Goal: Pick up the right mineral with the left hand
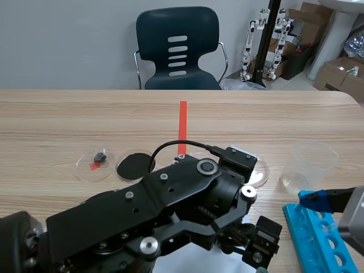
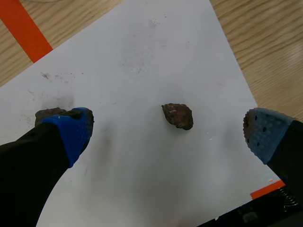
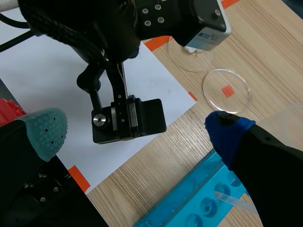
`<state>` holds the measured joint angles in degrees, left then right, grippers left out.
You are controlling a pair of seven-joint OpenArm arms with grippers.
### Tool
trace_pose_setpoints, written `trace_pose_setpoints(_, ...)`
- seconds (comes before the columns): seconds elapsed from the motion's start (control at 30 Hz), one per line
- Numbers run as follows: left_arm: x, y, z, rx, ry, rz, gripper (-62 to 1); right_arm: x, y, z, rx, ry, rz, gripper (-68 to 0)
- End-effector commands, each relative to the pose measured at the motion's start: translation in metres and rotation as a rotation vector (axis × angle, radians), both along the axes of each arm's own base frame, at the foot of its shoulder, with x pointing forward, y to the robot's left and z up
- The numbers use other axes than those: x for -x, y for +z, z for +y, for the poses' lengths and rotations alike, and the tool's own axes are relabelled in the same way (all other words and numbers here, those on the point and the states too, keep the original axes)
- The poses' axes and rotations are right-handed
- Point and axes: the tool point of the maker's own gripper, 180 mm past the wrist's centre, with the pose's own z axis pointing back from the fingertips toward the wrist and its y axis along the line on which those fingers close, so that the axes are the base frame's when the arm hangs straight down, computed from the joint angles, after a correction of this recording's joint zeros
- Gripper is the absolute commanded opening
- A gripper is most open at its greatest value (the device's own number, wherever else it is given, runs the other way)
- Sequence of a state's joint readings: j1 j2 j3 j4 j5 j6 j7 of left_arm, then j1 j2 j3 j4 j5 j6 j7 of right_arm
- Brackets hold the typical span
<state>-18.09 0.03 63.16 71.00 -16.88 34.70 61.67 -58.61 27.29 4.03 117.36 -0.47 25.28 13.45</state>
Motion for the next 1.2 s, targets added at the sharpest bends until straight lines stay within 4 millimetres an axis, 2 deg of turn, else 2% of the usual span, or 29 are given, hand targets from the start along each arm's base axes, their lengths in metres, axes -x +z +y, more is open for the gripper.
trace_pose_setpoints(0.0, -0.001, 0.006, -0.014, 0.018, -0.034, -0.012, 1.4, -0.006, 0.01, 0.004, -0.024, 0.001, -0.035, -6.7)
trace_pose_setpoints(0.27, 0.007, -0.014, -0.015, -0.035, -0.05, 0.036, 1.4, -0.006, 0.01, 0.004, -0.024, 0.001, -0.035, -6.7)
trace_pose_setpoints(0.5, 0.01, -0.022, -0.017, -0.055, -0.062, 0.058, 1.4, -0.006, 0.01, 0.004, -0.024, 0.001, -0.035, -6.7)
trace_pose_setpoints(1.17, 0.006, -0.017, -0.027, -0.015, -0.078, 0.025, 1.4, -0.006, 0.01, 0.004, -0.024, 0.001, -0.035, -6.7)
